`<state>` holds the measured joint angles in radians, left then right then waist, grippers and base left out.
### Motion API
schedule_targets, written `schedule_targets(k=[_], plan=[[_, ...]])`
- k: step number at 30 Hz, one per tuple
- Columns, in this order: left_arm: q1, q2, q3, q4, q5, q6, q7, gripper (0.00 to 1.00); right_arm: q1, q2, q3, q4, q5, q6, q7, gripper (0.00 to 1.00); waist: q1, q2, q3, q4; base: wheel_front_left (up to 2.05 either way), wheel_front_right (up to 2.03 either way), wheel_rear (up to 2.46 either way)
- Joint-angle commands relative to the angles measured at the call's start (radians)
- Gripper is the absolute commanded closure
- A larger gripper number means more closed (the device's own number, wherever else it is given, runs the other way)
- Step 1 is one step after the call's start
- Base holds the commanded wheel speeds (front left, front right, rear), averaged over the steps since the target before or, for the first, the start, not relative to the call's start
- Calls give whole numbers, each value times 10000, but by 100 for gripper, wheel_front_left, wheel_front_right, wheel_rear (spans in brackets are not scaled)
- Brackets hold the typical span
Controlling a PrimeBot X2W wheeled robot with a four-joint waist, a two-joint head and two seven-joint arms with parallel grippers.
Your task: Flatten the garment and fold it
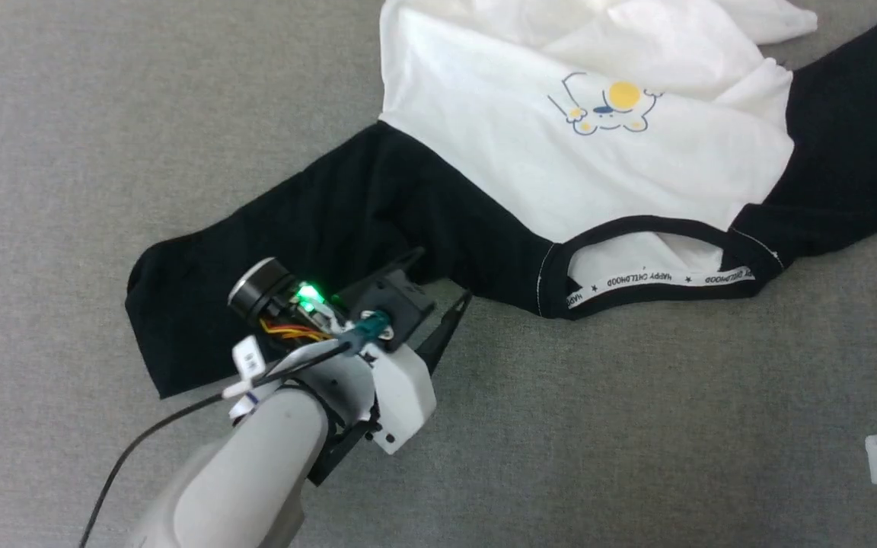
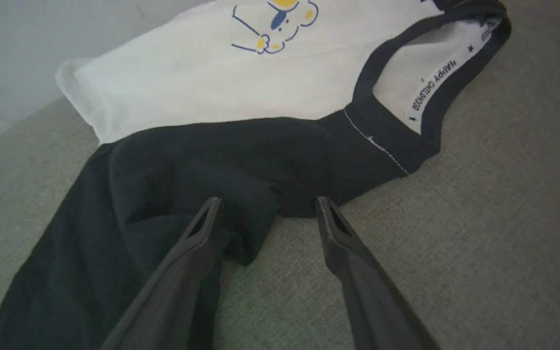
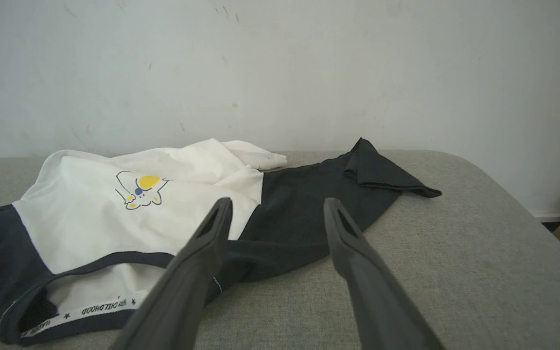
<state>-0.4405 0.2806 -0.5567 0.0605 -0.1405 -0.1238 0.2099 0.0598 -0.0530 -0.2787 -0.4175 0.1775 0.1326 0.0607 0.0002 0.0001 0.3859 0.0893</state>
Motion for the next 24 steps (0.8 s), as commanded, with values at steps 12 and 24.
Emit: schedule_targets(k=[12,24], plan=[[-1493,85,-1033,1703,-449,-51,158,0,-307,27,236,-325,-199,-19,157,0,-2,-1,942,-81,0,0,0],[-1459,-8,-1323,2521,-1251,136,-719,100,-349,27,404,-158,-190,-19,185,0,-2,-1,526,42,0,0,0]])
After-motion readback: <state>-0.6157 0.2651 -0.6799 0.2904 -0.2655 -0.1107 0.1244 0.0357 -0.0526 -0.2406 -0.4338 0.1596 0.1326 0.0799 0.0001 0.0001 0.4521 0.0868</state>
